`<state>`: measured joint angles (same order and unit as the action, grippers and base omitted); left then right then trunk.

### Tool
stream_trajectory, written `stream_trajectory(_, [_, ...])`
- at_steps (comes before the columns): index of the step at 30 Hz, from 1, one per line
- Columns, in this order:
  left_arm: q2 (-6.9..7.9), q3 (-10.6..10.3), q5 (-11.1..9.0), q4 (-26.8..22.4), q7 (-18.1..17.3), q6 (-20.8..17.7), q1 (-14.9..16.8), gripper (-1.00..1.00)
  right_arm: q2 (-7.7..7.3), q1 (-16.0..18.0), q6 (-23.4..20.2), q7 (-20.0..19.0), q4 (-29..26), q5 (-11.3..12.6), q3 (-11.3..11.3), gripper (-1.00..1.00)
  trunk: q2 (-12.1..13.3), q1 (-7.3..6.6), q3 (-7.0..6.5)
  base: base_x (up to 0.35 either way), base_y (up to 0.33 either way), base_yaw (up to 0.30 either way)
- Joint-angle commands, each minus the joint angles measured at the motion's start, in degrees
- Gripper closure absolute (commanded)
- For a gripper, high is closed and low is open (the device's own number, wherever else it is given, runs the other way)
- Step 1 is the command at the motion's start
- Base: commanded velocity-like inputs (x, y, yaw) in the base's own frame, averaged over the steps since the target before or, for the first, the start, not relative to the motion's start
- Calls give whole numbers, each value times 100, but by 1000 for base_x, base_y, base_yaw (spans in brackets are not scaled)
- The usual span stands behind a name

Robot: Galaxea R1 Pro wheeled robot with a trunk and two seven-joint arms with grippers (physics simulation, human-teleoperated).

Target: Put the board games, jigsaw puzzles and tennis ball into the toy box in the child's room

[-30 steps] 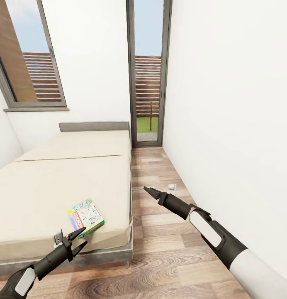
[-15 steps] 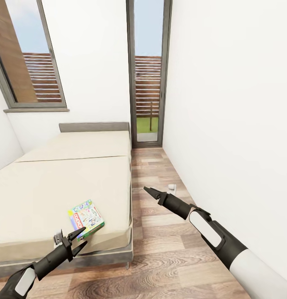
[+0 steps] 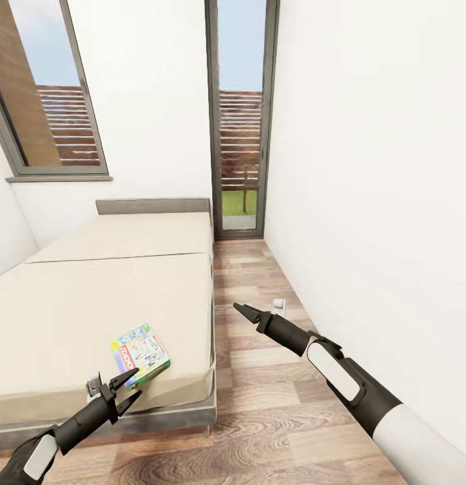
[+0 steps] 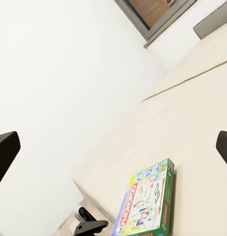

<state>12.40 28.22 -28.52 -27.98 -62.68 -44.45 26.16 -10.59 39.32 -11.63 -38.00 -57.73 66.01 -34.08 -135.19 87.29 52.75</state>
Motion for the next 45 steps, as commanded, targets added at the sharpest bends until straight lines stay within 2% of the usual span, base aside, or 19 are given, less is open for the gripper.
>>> stream_trajectory(1, [0,8,-13,3,-8,-38,4,-100,-4,5,-41,-5,-1,61,-11,-100,-2,-1,6,0,83,0])
stream_trajectory(45, [5,8,-4,3,1,-38,4,-100,4,8,-41,11,90,53,-16,-100,-2,-1,6,0,8,0])
